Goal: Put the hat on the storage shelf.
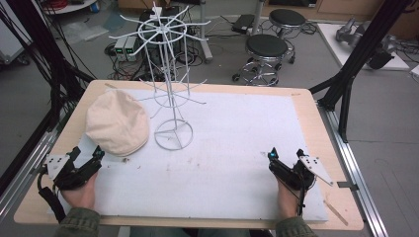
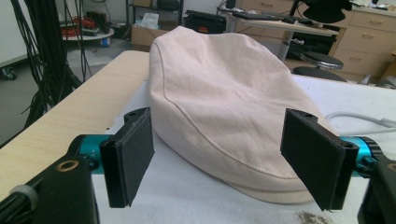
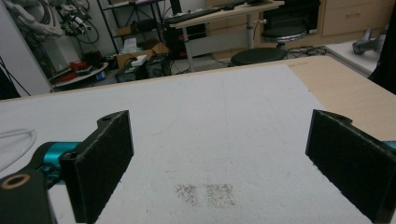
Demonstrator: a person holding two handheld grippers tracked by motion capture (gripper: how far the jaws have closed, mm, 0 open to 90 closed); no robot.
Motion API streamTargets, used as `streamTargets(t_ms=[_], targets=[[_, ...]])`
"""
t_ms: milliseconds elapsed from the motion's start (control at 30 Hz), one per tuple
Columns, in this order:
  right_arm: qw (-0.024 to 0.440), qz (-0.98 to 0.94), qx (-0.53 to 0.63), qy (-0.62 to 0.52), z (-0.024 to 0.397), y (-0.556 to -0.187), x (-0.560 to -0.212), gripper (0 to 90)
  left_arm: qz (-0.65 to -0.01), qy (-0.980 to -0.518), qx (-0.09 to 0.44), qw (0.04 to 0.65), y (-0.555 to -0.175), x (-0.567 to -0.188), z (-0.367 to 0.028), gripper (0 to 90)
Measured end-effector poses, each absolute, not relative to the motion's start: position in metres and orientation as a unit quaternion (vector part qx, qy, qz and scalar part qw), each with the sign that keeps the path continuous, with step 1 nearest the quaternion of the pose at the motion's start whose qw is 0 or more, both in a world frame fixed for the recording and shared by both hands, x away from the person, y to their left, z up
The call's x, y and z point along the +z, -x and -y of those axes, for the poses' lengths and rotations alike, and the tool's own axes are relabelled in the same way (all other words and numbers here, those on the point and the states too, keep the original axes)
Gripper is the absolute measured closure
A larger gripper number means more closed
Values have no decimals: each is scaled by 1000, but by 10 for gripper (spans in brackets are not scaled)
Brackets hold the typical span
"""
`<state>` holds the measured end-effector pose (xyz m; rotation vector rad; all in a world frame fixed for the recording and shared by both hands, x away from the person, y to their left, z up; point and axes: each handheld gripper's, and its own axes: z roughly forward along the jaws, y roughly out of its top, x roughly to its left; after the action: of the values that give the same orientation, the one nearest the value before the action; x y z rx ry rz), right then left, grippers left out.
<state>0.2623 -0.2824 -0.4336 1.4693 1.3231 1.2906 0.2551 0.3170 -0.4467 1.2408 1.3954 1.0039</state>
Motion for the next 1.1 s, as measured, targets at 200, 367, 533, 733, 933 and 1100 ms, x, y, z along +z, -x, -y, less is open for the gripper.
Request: streamTargets(t_ms=[200,367,533,733,933,1100], targets=[[379,-528,503,-569,281,-263,-434,66,-576,-509,413,488,-256,-447,-317,259],[375,-527,504,-572,282,-262,-435,66,-568,-518,414,488,-257,-446,-313,258],[368,-524,507,-577,283,-263,-437,66,-567,-520,411,488,-258,-447,-312,258],[368,-524,511,-574,283,-262,-436,66,-569,-520,410,487,-258,-447,-313,258],[367,-525,512,-573,282,-262,-436,66,-568,-522,407,488,-259,-446,-312,258],[364,-528,511,-573,282,-262,-437,66,-568,-521,409,489,-259,-446,-312,258]])
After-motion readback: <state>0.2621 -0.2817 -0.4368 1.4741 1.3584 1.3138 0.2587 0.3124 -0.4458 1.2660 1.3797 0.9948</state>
